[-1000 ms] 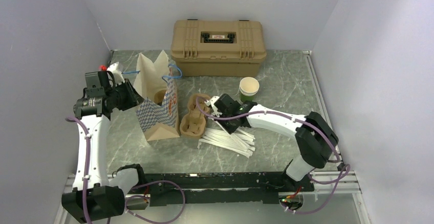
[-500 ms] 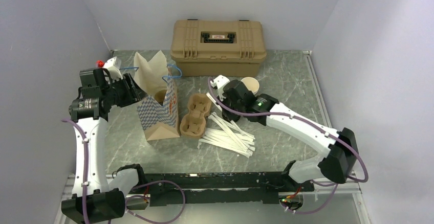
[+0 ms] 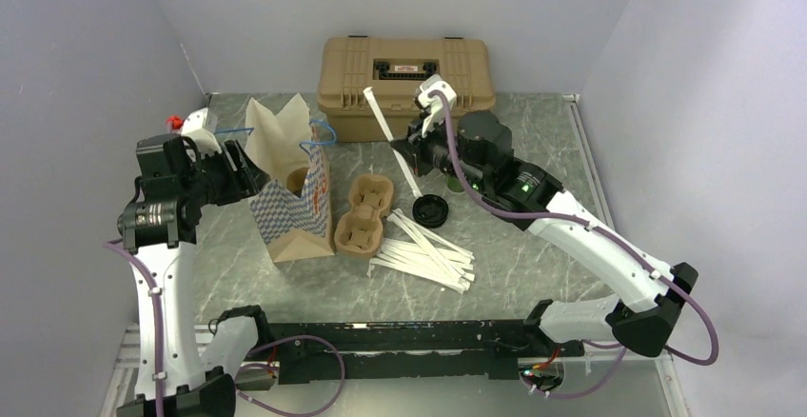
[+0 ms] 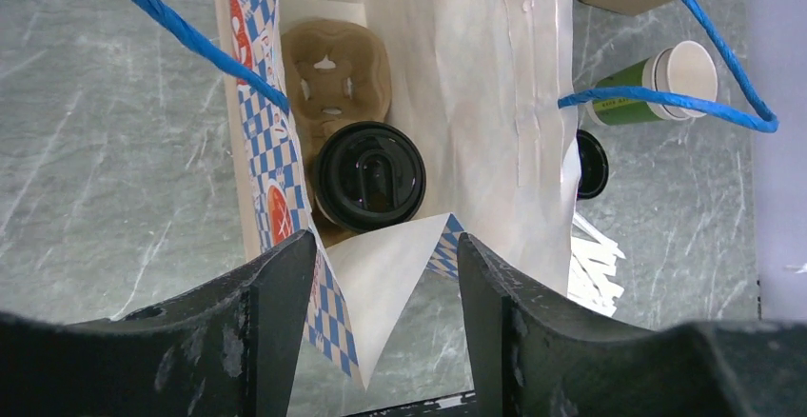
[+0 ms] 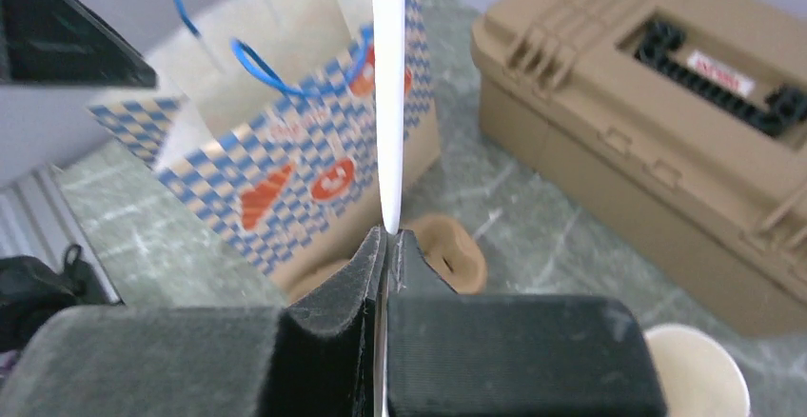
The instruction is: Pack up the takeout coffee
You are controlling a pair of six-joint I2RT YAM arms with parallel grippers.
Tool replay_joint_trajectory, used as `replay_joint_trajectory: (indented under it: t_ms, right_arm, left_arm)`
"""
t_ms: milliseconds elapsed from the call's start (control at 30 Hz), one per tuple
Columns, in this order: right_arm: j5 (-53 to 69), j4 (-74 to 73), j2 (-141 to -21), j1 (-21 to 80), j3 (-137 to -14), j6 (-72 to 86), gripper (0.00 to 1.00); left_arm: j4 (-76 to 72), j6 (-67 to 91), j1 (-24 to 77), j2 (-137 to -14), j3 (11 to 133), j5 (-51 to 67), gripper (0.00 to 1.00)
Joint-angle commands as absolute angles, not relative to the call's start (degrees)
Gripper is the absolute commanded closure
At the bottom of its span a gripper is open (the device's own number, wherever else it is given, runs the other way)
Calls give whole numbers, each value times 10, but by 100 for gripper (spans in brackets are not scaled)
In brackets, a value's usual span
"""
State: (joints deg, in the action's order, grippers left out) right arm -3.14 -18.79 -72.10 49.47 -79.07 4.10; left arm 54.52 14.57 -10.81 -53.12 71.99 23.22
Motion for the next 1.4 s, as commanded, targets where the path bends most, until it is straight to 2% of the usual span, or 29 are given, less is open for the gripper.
replay_joint_trajectory:
  t_ms: [0, 233, 400, 533, 600, 933, 967, 1000, 1033, 1367]
  right_arm:
    - [37, -77, -715, 494, -825, 53, 100]
    - [127, 59, -759, 507, -858, 101, 100]
    - [137, 137, -801, 538, -880, 86, 100]
    - [139, 164, -848, 548, -920, 82, 100]
    - [147, 196, -872, 548, -931, 87, 100]
    - [196, 333, -1018, 548, -1032, 137, 100]
    - [198, 338, -1035, 548, -1048, 140, 100]
    - [200, 339, -1051, 548, -1065, 142, 100]
    - [199, 338, -1068, 548, -1079, 145, 100]
    - [171, 341, -1178, 543, -1137, 112, 99]
  left_arm:
    - [543, 137, -110, -502, 715, 202, 37]
    - [539, 135, -110, -474, 694, 182, 32]
    - [523, 130, -109, -445, 677, 166, 33]
    - [529, 128, -107, -443, 684, 163, 29]
    - [535, 130, -106, -443, 697, 156, 20]
    - [558, 122, -100, -445, 727, 123, 16]
    - [559, 122, -100, -445, 730, 124, 14]
    - [560, 122, -100, -446, 733, 124, 2]
    - [563, 122, -98, -447, 736, 122, 1]
    - [577, 121, -89, -442, 741, 87, 1]
